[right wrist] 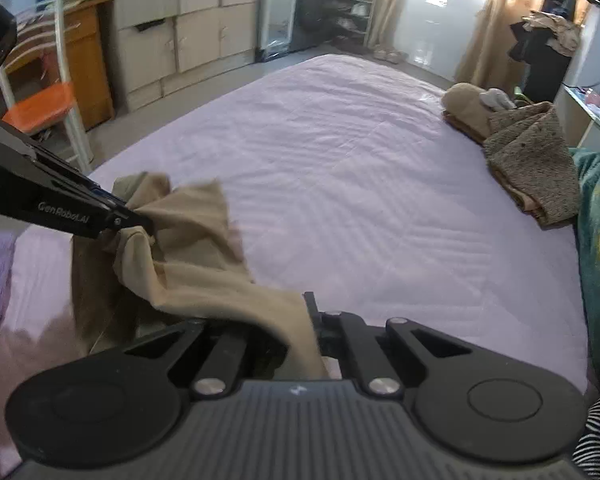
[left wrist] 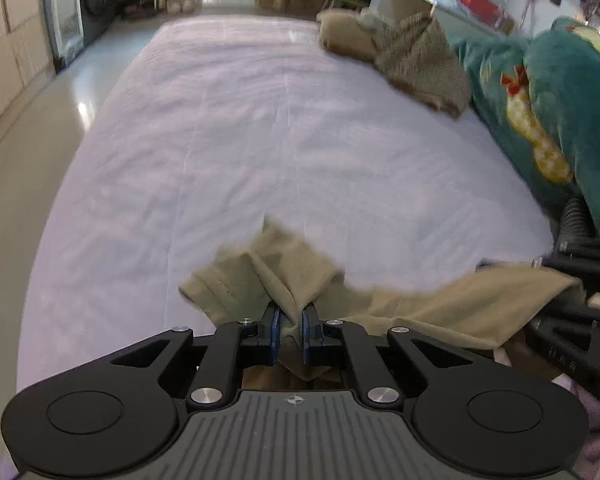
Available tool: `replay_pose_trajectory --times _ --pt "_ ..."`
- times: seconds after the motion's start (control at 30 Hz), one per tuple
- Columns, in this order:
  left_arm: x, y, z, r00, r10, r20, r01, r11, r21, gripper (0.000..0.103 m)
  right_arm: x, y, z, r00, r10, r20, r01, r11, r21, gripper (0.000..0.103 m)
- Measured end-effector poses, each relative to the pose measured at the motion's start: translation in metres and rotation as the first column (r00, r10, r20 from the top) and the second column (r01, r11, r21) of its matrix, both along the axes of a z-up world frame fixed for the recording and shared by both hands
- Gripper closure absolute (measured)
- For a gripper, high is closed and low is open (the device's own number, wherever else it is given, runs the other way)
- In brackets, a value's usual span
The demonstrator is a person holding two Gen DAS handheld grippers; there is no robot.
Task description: Fold clothes
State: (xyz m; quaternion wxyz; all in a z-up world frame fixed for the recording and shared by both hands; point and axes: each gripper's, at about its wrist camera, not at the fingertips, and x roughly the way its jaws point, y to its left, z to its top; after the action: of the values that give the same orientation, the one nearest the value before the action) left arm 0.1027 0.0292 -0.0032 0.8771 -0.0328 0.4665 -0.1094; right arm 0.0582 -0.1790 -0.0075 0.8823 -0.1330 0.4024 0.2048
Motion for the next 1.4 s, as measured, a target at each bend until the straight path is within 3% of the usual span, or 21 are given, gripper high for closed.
replay_pose_trajectory --times 0.2,0.27,0.4,0.47,0.53,0.6,0.63,0.7,0.8,0.87,0.93,1.03,1.17,1.3,1.33,1.37,1.4 --pt "0.056 -0.025 -0.001 0.999 -0.044 -0.003 0.044 0.999 -0.014 0.093 0.028 -0.015 -0.013 0.997 -0.083 0.0 0.083 0.997 -0.001 0.098" --pt "0.078 -0.044 -0.005 0.997 -0.069 0.044 0.069 0.998 -0.003 0.093 0.042 -0.029 -0.021 0.989 -0.144 -0.014 0.145 0.989 0.01 0.098" --pt "0.12 -0.074 -0.023 0.995 -0.095 -0.036 0.094 0.995 -0.031 0.085 0.063 -0.062 -0.044 0.959 -0.27 -0.087 0.272 0.962 0.009 0.096" --pt "0.141 -0.089 -0.032 0.991 -0.108 -0.079 0.104 0.993 -0.047 0.08 0.072 -0.081 -0.058 0.933 -0.333 -0.136 0.336 0.942 -0.001 0.087" --pt "0.139 -0.088 -0.028 0.991 -0.106 -0.081 0.102 0.993 -0.056 0.08 0.082 -0.1 -0.072 0.901 -0.393 -0.184 0.398 0.917 -0.014 0.065" --pt "0.134 -0.086 -0.023 0.991 -0.103 -0.08 0.098 0.993 -0.063 0.079 0.087 -0.114 -0.078 0.875 -0.436 -0.212 0.443 0.896 -0.015 0.062" --pt "0.129 -0.079 -0.015 0.993 -0.094 -0.068 0.088 0.992 -0.087 0.077 0.083 -0.116 -0.071 0.878 -0.434 -0.199 0.444 0.896 0.006 0.061" --pt "0.111 -0.061 0.003 0.997 -0.069 -0.033 0.064 0.991 -0.116 0.07 0.073 -0.11 -0.051 0.91 -0.372 -0.181 0.39 0.918 0.074 0.058" --pt "0.077 -0.04 0.021 0.999 -0.041 -0.009 0.04 0.995 -0.096 0.053 0.046 -0.079 -0.016 0.973 -0.135 -0.189 0.169 0.969 0.179 0.038" --pt "0.053 -0.026 0.034 1.0 -0.024 0.007 0.024 0.996 -0.083 0.051 0.018 -0.049 0.0 0.984 0.056 -0.172 -0.022 0.981 0.191 0.02" --pt "0.03 -0.011 0.046 1.0 -0.006 0.024 0.008 0.998 -0.07 0.049 -0.01 -0.022 0.001 0.975 0.174 -0.141 -0.157 0.98 0.124 0.013" --pt "0.01 -0.006 0.038 1.0 0.017 0.013 -0.017 0.999 -0.035 0.049 -0.044 0.013 -0.014 0.953 0.278 -0.119 -0.283 0.959 -0.025 0.011" --pt "-0.005 -0.014 0.004 0.998 0.047 -0.03 -0.046 0.999 0.026 0.049 -0.061 0.037 -0.051 0.95 0.278 -0.144 -0.298 0.945 -0.139 0.011" --pt "-0.019 -0.021 -0.029 0.994 0.08 -0.071 -0.073 0.993 0.088 0.049 -0.045 0.032 -0.062 0.979 0.152 -0.135 -0.166 0.981 -0.098 0.015" --pt "-0.023 -0.023 -0.037 0.993 0.088 -0.081 -0.079 0.991 0.103 0.049 -0.039 0.027 -0.063 0.984 0.107 -0.145 -0.117 0.991 -0.065 0.02" --pt "-0.027 -0.025 -0.046 0.991 0.097 -0.091 -0.085 0.989 0.119 0.049 -0.032 0.021 -0.065 0.984 0.056 -0.166 -0.06 0.998 -0.02 0.036" --pt "-0.03 -0.027 -0.054 0.989 0.105 -0.101 -0.091 0.987 0.135 0.049 -0.025 0.012 -0.066 0.983 0.004 -0.182 -0.001 1.0 0.021 0.041"
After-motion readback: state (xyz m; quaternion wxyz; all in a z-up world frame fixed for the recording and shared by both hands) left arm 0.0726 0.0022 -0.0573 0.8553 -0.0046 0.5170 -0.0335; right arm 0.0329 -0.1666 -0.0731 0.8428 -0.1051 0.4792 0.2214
